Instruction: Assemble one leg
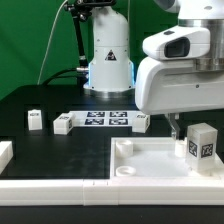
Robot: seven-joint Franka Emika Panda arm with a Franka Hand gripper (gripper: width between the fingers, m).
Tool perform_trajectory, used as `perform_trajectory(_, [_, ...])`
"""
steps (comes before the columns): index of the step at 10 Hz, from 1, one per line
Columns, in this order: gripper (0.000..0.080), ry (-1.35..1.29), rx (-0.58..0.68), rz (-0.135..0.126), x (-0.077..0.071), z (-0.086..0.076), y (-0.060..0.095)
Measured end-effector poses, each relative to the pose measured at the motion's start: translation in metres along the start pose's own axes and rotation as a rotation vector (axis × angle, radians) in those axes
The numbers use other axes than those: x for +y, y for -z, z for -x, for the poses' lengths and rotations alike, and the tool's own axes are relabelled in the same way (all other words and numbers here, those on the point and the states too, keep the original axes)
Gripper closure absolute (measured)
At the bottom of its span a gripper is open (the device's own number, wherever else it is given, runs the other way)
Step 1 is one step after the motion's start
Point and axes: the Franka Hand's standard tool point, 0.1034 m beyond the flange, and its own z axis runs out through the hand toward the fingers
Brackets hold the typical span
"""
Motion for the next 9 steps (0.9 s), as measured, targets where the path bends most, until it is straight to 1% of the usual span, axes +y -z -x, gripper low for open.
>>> perform_trajectory(1, [0.0150,0.050,-0.001,0.000,0.0016,0.0005,-0.0004])
perform_trajectory(2, [0.0302,0.041,-0.001,0.000,0.0015,0.0005,-0.0003])
perform_trajectory(3, [0.0438,0.040,-0.001,0.000,0.0018,0.0005,-0.0003])
perform_trajectory(4, [0.0438,0.040,-0.001,0.000,0.0018,0.0005,-0.0003])
perform_trajectory(5, [0.0508,0.040,-0.001,0.000,0.0018,0.0005,-0.0003])
perform_trajectory(8, [0.0508,0.002,-0.001,0.000,0.0018,0.0005,-0.0003])
perform_trajectory(9, [0.0508,-0.039,0.004,-0.005,0.0015,0.0005,-0.0006])
